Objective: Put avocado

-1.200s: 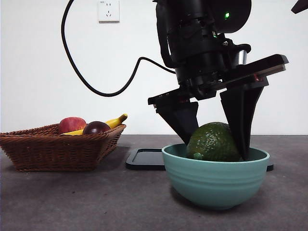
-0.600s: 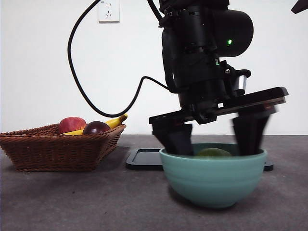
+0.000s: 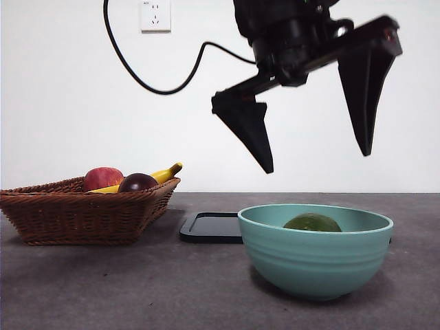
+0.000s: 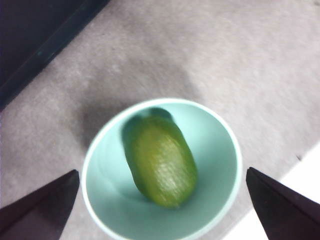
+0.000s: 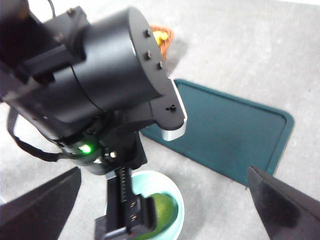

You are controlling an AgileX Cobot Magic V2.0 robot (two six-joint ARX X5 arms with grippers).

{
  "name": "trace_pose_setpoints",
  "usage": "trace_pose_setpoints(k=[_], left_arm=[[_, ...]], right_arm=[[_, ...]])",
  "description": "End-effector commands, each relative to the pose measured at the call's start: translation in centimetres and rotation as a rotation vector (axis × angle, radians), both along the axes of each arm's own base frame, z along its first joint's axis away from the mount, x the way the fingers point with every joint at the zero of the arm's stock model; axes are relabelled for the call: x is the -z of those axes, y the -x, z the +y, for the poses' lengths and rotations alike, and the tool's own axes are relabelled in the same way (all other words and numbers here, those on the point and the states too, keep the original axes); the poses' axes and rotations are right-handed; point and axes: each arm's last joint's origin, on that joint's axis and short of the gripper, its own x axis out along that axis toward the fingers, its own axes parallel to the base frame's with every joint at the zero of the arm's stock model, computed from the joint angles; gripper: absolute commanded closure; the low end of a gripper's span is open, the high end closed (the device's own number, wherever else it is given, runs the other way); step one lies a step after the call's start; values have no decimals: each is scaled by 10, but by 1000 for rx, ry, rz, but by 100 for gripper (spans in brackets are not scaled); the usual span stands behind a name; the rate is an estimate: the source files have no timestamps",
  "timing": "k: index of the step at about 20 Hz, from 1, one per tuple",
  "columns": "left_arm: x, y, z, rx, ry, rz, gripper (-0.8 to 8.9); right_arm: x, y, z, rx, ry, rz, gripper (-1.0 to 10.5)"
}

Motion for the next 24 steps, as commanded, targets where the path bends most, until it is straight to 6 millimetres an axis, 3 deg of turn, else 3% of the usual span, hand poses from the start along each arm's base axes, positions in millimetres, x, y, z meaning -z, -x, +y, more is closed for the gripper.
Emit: trace_pose_setpoints(k=[1, 4, 8, 11, 13, 18, 21, 24], left_arm=[[-20, 11, 4, 69, 5, -19, 220], [-59, 26, 29, 94, 19, -69, 220], [-120, 53, 78, 37, 31, -293, 220], [-144, 74, 110, 15, 143, -382, 220], [-143, 90, 133, 2, 211, -436, 220], [-113, 132, 195, -55, 422, -559, 220], [-94, 159, 236, -169, 570, -581, 220], [-84, 178, 269, -304, 606, -660, 220]], right_arm=[[-8, 4, -1, -8, -11, -47, 304], [-8, 5, -1, -8, -13, -50, 304], [-7, 5, -1, -8, -7, -35, 304], [0, 2, -1, 12, 37, 33, 304], [7, -4, 2, 3, 60, 106, 304], [36, -30, 15, -98, 92, 394, 304], [60, -53, 27, -135, 148, 547, 304], [81, -75, 38, -138, 190, 634, 304]])
